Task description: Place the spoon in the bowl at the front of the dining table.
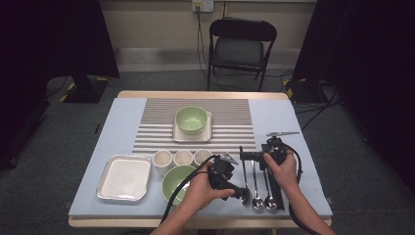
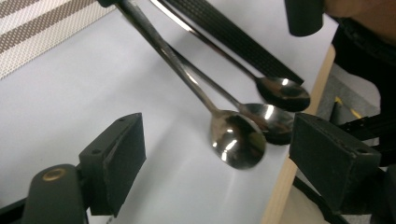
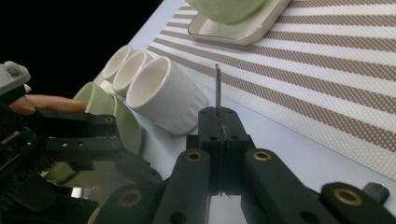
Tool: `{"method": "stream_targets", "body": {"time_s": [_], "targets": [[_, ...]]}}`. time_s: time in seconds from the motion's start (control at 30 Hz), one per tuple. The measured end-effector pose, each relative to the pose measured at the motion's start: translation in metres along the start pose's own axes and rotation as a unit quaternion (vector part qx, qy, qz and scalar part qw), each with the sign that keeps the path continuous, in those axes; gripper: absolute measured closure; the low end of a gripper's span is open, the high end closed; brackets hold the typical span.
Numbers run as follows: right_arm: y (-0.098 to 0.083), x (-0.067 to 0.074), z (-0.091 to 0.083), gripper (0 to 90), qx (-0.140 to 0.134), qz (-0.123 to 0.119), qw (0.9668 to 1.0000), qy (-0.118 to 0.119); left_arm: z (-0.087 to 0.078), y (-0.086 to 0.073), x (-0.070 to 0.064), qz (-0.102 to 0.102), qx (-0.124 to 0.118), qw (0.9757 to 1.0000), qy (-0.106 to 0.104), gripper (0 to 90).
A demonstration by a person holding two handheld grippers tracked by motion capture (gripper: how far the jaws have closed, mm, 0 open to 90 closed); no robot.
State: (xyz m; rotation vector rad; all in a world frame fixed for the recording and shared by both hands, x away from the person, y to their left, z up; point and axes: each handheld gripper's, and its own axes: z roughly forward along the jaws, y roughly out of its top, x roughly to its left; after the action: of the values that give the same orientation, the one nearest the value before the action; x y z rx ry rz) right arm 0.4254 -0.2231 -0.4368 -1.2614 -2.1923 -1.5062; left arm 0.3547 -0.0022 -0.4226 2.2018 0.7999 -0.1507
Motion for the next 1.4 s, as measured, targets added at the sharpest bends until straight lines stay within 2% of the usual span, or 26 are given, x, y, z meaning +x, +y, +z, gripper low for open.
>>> {"method": "stream_targets", "body": {"time_s": [0.17, 0.23, 0.37, 0.43, 0.5, 0.53, 0.57, 0.7, 0.83, 1.17, 1.4], "targets": [[0.007, 0.005, -0.003, 90.0, -0.006, -0.008, 0.9999, -0.008, -0.006, 0.002, 0.002, -0.016, -0.012, 0.9997, -0.010, 18.1], [0.009, 0.006, -0.004, 90.0, -0.009, -0.011, 0.9999, -0.009, -0.009, 0.003, 0.002, -0.016, -0.011, 0.9996, -0.021, 18.3], [0.013, 0.008, -0.007, 90.0, -0.019, -0.013, 0.9997, -0.008, -0.014, 0.006, 0.003, -0.020, -0.019, 0.9993, -0.025, 18.5], [0.016, 0.010, -0.009, 90.0, -0.025, -0.010, 0.9996, -0.003, -0.018, 0.008, 0.003, -0.015, -0.016, 0.9996, -0.020, 18.5], [0.019, 0.011, -0.012, 90.0, -0.030, -0.008, 0.9995, -0.002, -0.021, 0.009, 0.002, -0.001, -0.021, 0.9995, -0.024, 18.4], [0.020, 0.012, -0.013, 90.0, -0.030, -0.010, 0.9995, -0.002, -0.023, 0.011, 0.002, 0.013, -0.017, 0.9996, -0.018, 18.3], [0.022, 0.013, -0.014, 90.0, -0.031, -0.011, 0.9994, -0.004, -0.024, 0.011, 0.003, 0.017, -0.023, 0.9994, -0.019, 17.8], [0.028, 0.016, -0.017, 90.0, -0.036, -0.015, 0.9992, -0.005, -0.029, 0.014, 0.004, 0.018, -0.027, 0.9994, -0.006, 17.5], [0.033, 0.018, -0.018, 90.0, -0.042, -0.014, 0.9990, -0.003, -0.032, 0.016, 0.005, 0.016, -0.031, 0.9994, -0.003, 17.5], [0.042, 0.020, -0.020, 90.0, -0.056, -0.006, 0.9984, 0.000, -0.037, 0.021, 0.010, 0.014, -0.041, 0.9988, 0.022, 17.5], [0.047, 0.021, -0.018, 90.0, -0.073, 0.004, 0.9973, 0.010, -0.039, 0.026, 0.010, 0.019, -0.044, 0.9984, 0.031, 17.5]]}}
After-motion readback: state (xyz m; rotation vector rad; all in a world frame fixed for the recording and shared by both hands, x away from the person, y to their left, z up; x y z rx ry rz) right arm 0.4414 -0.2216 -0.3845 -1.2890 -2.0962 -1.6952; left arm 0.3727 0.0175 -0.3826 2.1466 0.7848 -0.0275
